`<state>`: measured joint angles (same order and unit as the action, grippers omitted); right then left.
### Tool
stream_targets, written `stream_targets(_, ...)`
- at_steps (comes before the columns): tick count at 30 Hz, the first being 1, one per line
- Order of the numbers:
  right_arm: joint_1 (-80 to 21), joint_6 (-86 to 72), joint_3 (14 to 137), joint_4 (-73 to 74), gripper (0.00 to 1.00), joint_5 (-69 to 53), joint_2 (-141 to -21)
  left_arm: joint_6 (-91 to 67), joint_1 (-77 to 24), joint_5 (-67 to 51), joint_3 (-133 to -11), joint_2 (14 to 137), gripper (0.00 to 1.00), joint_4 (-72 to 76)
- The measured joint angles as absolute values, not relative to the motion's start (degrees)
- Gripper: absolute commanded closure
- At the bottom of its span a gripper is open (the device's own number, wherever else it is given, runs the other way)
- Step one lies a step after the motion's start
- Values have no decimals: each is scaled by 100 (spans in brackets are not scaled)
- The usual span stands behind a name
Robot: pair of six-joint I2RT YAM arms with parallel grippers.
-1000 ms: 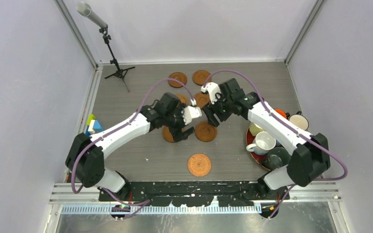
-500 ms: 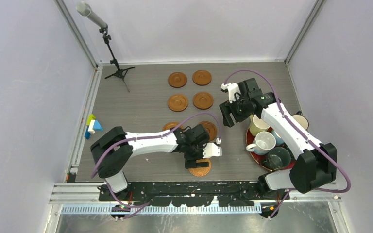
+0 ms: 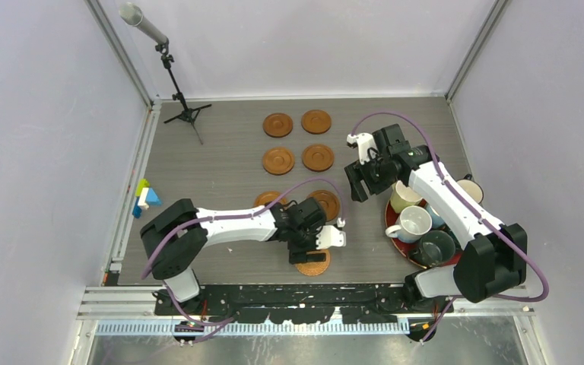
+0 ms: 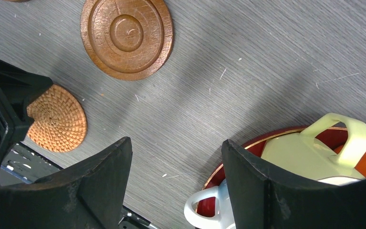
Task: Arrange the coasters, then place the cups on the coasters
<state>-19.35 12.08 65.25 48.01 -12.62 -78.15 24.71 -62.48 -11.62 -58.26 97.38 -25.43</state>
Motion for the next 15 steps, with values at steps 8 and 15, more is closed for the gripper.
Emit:
stream_targets(8, -1927, 1214, 6525, 4840, 27, -1262, -7832, 2639, -5763, -1221, -5677, 9590, 31, -2641)
stream_targets(15, -1927, 1227, 6617, 4908, 27, -1269, -8034, 2797, -5586, -1264, -5487, 9417, 30, -2659)
